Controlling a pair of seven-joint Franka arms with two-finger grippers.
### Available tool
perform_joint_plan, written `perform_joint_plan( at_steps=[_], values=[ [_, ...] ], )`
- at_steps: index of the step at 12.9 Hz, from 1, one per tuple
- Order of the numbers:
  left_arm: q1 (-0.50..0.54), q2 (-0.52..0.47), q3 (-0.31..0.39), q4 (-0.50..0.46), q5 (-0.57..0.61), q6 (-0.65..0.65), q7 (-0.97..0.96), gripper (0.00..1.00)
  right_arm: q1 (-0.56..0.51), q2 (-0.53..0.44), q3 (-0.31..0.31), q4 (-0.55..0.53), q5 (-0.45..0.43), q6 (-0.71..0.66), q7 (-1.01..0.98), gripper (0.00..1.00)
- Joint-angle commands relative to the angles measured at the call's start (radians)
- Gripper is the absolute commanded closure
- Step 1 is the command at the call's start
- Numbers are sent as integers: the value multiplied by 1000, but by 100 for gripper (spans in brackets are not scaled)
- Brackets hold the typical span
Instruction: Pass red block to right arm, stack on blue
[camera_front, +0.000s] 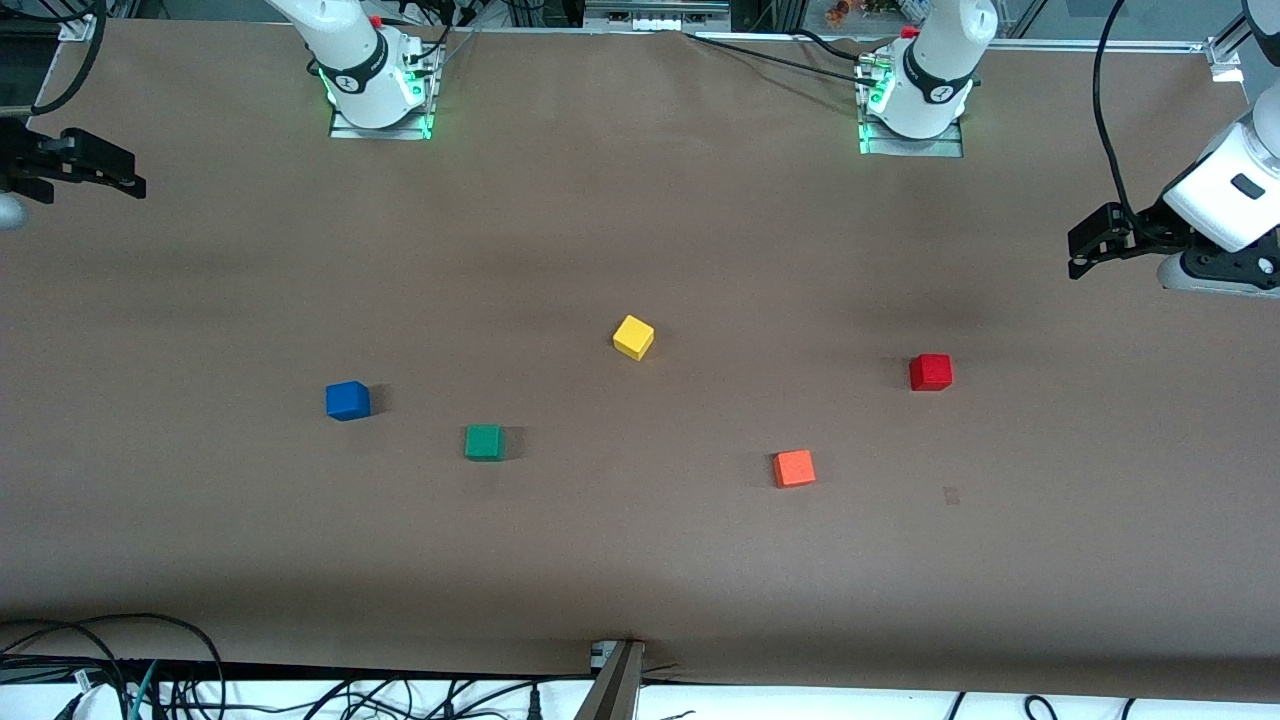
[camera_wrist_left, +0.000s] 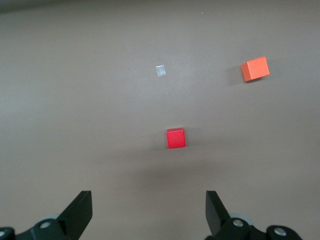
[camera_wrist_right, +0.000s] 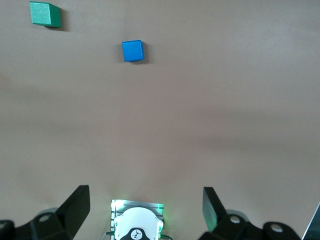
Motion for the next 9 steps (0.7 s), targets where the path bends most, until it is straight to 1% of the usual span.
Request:
perform_joint_plan(
  at_steps=[1,9],
  values=[
    [-5,-16,7,-5,-10,-13,-2,0,1,-2,-4,-1,6,5,8,0],
    [-7,-3,5,-3,-9,-13,-2,0,-1,-2,-5,-1,8,5,8,0]
  ],
)
